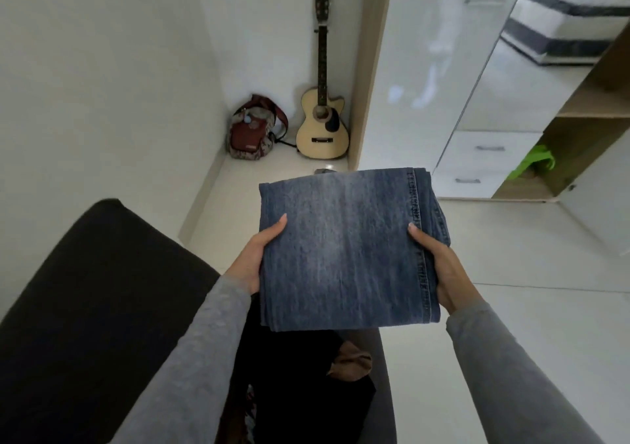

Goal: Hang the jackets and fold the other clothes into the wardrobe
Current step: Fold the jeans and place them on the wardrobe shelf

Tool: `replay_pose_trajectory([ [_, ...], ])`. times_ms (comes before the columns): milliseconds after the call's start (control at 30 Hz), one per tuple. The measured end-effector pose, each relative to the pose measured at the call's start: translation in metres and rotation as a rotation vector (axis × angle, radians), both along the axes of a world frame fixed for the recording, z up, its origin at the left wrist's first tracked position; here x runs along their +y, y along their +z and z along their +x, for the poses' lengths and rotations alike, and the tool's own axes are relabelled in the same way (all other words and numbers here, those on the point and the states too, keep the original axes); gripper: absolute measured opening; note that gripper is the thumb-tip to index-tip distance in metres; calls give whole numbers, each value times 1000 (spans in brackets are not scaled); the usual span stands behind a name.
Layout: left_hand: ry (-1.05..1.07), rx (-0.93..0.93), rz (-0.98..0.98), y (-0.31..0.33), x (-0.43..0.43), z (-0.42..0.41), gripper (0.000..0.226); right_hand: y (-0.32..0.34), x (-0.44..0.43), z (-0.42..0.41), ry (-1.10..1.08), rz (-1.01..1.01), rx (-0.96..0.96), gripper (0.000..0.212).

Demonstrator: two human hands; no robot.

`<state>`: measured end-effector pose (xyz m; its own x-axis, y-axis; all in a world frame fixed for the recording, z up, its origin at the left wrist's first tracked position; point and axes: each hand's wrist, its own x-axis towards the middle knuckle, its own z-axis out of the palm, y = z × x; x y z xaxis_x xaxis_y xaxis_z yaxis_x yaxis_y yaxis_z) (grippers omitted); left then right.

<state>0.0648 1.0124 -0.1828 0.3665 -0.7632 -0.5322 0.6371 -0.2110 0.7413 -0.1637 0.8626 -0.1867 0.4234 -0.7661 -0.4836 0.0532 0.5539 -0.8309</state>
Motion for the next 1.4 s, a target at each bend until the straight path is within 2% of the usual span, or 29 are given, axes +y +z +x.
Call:
replay_pose_trajectory([
  [200,-56,-130,-79,88,11,-51,33,99,16,-60,41,-117,-25,50],
  [267,-80,-172,-132,115,1,-72,34,127,13,-86,0,-178,-44,44],
  [500,-183,-309,-286,179,-98,-150,54,189,-47,-188,-195,-365,-46,38],
  [633,-251,-405,-355,188,-183,-213,49,197,-103,-259,-288,-459,35,50],
  [800,-312,-487,-402,188,-291,-306,53,209,-179,-353,-387,-543,126,36],
  [933,-360,-468,-430,185,-375,-379,57,225,-242,-427,-445,-595,195,25],
  [1033,-417,-466,-430,182,-433,-417,62,222,-285,-467,-487,-601,237,30],
  [1200,-497,-461,-436,170,-531,-458,58,207,-367,-509,-567,-582,257,32],
  [1400,-558,-454,-429,144,-674,-465,58,178,-493,-509,-658,-543,259,39],
])
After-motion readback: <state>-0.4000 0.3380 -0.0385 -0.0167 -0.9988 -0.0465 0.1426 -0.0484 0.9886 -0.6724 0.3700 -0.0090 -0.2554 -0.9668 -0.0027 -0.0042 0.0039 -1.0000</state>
